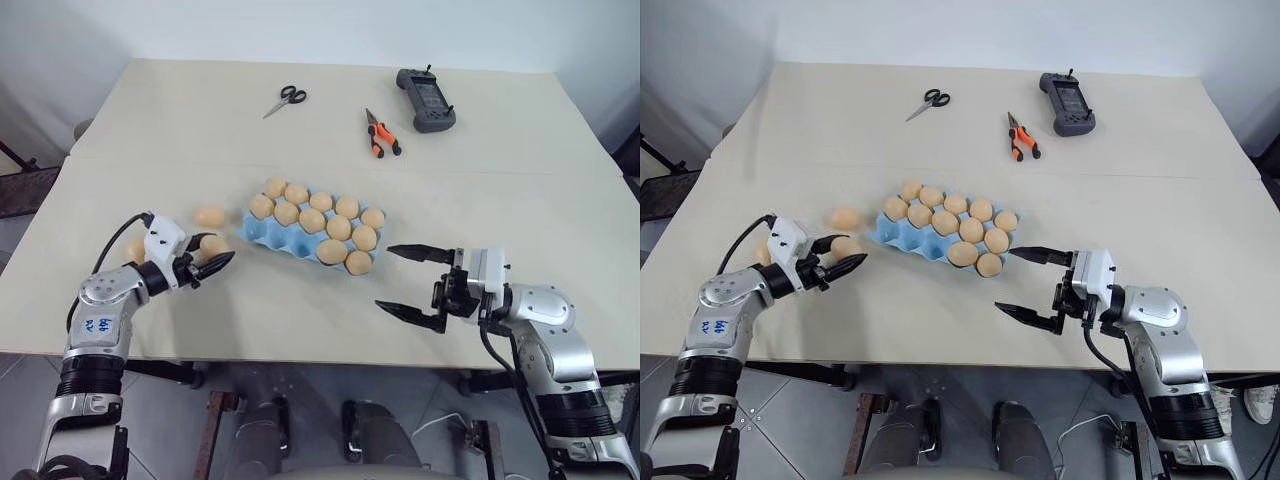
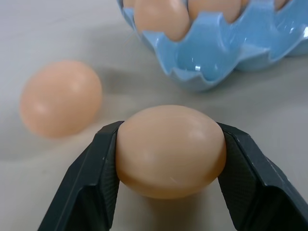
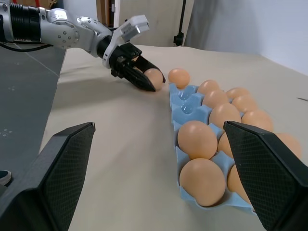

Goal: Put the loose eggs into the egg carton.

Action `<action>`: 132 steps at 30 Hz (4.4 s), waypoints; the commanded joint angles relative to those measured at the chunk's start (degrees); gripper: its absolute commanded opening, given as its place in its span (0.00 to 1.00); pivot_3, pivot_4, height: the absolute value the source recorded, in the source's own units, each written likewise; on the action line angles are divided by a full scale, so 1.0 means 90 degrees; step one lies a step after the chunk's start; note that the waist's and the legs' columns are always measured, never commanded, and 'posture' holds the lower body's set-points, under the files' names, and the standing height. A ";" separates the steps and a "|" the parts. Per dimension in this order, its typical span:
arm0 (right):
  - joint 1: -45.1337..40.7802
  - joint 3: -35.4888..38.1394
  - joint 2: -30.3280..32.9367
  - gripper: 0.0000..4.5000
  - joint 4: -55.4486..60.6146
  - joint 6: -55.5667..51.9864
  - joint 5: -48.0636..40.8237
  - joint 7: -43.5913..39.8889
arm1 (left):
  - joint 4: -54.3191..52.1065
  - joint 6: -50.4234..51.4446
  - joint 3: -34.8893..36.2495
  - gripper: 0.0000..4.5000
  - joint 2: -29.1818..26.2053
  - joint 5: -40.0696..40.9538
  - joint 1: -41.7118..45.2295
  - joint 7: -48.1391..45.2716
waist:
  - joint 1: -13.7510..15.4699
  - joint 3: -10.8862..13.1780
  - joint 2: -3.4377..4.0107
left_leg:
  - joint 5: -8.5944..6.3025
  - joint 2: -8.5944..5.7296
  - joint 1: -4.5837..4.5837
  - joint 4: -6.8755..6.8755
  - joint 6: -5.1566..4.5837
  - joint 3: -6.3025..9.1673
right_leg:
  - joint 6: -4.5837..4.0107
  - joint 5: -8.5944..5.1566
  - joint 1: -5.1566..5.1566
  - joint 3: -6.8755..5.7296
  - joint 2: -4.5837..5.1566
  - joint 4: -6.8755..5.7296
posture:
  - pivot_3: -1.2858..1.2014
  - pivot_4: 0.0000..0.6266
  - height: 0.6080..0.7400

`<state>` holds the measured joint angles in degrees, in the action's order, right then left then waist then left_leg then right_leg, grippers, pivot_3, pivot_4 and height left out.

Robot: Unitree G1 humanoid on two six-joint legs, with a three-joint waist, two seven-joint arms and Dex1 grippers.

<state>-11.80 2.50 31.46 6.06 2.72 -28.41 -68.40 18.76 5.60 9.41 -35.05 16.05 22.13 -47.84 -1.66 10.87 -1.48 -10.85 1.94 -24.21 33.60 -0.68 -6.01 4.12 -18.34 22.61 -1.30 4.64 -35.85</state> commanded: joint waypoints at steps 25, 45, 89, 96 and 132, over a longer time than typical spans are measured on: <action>0.0527 0.0032 -0.0534 1.00 0.0442 0.0591 0.0090 0.0786 | 0.1835 -0.0315 -0.1535 0.62 0.1365 -0.0420 0.2721 -0.1342 | 0.0019 0.0001 -0.0001 | 0.0004 0.0002 -0.0002 0.0052 -0.0017 -0.0006 | 0.0015 0.0008 -0.0015 0.0000 -0.0018 -0.0018 | 0.52 0.24 1.00; 0.0096 -0.0258 -0.0646 1.00 -0.0193 0.0825 0.0183 0.0436 | -0.0020 -0.0232 0.0525 0.99 0.0159 0.0613 0.1189 -0.0979 | -0.0042 0.0001 0.0000 | 0.0003 0.0013 0.0003 0.0042 -0.0013 -0.0003 | 0.0013 0.0007 -0.0011 0.0002 -0.0017 -0.0025 | 0.52 0.24 1.00; -0.0464 -0.0498 -0.0749 1.00 -0.0586 0.0643 0.0141 -0.0188 | -0.0559 0.1154 0.1458 0.91 0.0314 0.0263 -0.0795 0.2906 | -0.0030 -0.0007 -0.0012 | -0.0009 0.0014 0.0001 -0.0033 0.0002 -0.0029 | 0.0004 0.0004 0.0011 -0.0011 0.0001 0.0031 | 0.52 0.24 1.00; -0.0417 -0.0505 -0.0779 1.00 -0.0521 0.0634 0.0152 -0.0095 | -0.0643 0.0955 0.1512 0.45 0.0214 0.0230 -0.0779 0.2783 | -0.0012 -0.0007 -0.0012 | -0.0005 0.0028 0.0003 -0.0026 0.0017 -0.0030 | -0.0001 0.0001 0.0017 -0.0037 -0.0002 0.0008 | 0.52 0.24 1.00; 0.0053 -0.0356 -0.0602 1.00 -0.0142 0.0818 0.0390 0.0689 | 0.0429 -0.0270 -0.0405 0.87 0.0364 0.0035 0.1825 -0.0719 | -0.0013 -0.0007 -0.0014 | -0.0024 0.0104 0.0001 0.0071 0.0013 -0.0087 | -0.0033 0.0010 -0.0002 -0.0154 0.0000 -0.0024 | 0.52 0.24 1.00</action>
<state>-10.84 -1.32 26.10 4.22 8.88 -24.11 -61.82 25.68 4.42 2.40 -30.61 14.07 39.41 -54.99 -1.77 10.81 -1.60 -11.07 2.88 -24.20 34.22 -0.55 -6.79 3.83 -18.26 22.60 -2.68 4.64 -36.06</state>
